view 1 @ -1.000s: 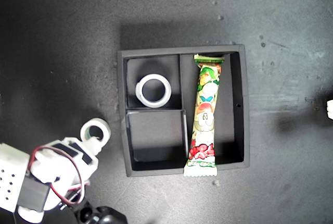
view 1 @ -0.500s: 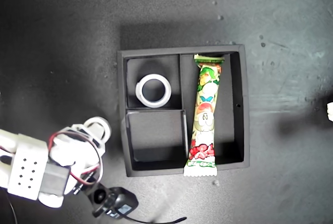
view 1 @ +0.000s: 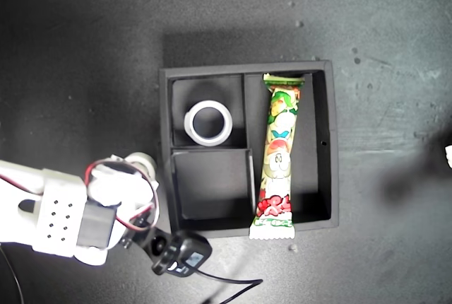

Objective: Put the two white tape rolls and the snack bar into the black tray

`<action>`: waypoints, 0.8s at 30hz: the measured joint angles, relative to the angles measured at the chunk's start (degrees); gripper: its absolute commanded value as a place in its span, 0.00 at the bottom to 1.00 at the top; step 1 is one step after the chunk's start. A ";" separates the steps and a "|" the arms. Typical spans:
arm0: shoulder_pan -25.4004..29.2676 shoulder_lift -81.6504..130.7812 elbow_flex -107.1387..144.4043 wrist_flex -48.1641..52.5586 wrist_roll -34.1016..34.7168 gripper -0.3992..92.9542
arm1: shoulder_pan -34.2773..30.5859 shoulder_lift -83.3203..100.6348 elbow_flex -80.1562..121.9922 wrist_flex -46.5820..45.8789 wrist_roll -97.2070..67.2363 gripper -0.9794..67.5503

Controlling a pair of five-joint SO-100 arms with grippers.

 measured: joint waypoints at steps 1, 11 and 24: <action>0.44 0.53 -0.70 2.11 0.00 0.00 | 0.09 0.00 0.00 0.09 1.14 0.01; 3.69 7.65 -20.21 21.62 5.45 0.01 | 0.44 0.00 0.00 0.09 0.88 0.01; -0.35 -17.67 -67.50 35.24 19.42 0.01 | 0.62 2.55 0.00 0.09 -0.09 0.01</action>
